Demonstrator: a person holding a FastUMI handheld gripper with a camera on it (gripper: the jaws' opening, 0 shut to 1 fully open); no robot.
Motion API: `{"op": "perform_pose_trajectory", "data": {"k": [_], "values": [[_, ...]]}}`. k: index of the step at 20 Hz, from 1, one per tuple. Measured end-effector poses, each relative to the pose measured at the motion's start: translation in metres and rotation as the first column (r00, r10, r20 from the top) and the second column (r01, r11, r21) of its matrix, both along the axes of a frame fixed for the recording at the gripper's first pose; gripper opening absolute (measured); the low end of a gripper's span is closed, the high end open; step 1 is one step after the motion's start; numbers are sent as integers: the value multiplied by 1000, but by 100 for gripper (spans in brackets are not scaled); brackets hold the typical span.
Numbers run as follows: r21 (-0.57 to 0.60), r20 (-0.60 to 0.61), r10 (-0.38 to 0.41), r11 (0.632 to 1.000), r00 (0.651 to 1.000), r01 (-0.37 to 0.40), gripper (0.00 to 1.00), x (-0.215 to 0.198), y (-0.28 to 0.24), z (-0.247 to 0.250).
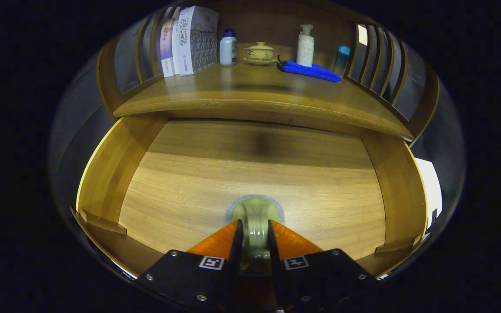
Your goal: Pull open the drawer, take out the items inside it, and place them on the countertop above the cabinet.
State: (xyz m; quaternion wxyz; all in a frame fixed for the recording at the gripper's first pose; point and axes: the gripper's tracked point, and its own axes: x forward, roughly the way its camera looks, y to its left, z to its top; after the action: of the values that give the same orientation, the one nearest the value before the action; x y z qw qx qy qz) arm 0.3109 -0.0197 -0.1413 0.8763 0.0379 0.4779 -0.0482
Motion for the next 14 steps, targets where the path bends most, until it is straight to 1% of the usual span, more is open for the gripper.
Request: {"op": "perform_pose_trajectory", "data": {"k": [1,2,5,10,14], "values": [[-3,7,-7,1000,1000,7,27,-1,0,0],[-11,16,-18,1000,1000,18,23,-1,-3,3],[-15,64,-39,999,997,40,18,-3,-6,12],[1,179,-45,999,983,46,17,-5,-1,33],[18,312,-60,998,948,57,17,0,1,61]]}}
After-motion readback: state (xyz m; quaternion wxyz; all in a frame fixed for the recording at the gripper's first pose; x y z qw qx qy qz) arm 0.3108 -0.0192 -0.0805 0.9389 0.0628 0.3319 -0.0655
